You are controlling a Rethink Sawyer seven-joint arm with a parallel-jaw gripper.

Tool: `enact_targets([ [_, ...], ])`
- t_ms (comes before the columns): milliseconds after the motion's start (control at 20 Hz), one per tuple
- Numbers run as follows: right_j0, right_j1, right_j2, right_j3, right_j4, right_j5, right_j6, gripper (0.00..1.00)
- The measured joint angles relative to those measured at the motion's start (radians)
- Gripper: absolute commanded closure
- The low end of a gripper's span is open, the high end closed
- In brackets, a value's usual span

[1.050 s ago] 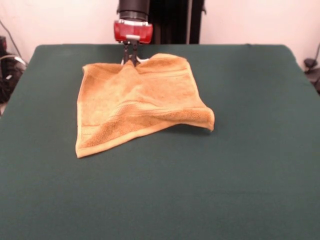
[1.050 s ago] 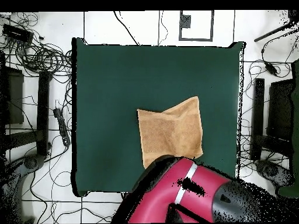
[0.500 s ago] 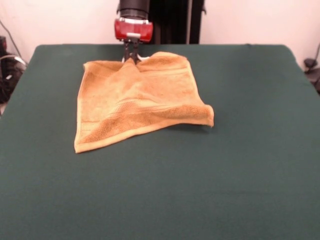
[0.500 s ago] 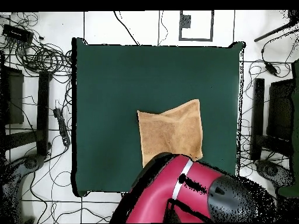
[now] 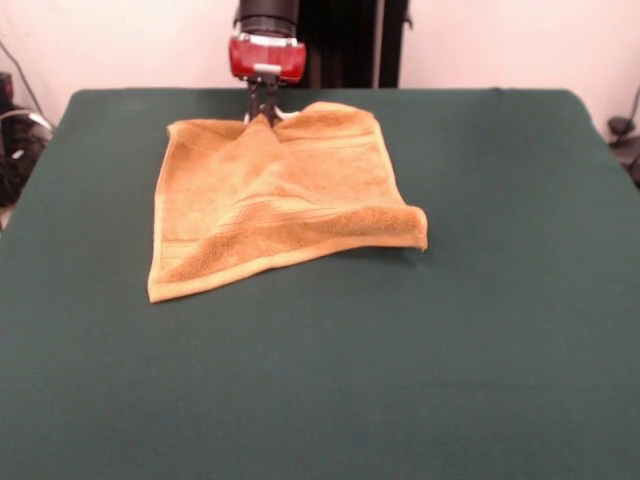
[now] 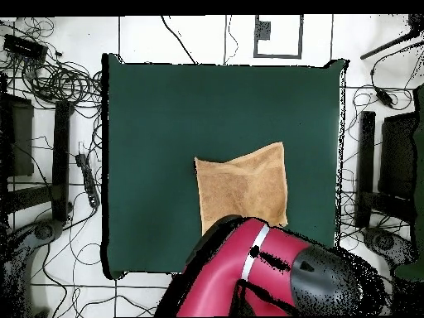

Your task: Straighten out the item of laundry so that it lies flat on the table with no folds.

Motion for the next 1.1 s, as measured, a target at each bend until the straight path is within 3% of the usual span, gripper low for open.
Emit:
enact_targets([
  [900, 0.012, 0.006, -0.01, -0.005, 0.0, -0.005, 0.0, 1.0],
  [950, 0.013, 0.009, -0.014, -0.006, 0.001, -0.006, 0.0, 0.0],
  [1100, 0.012, 0.012, -0.022, -0.006, 0.006, -0.007, 0.0, 0.0],
])
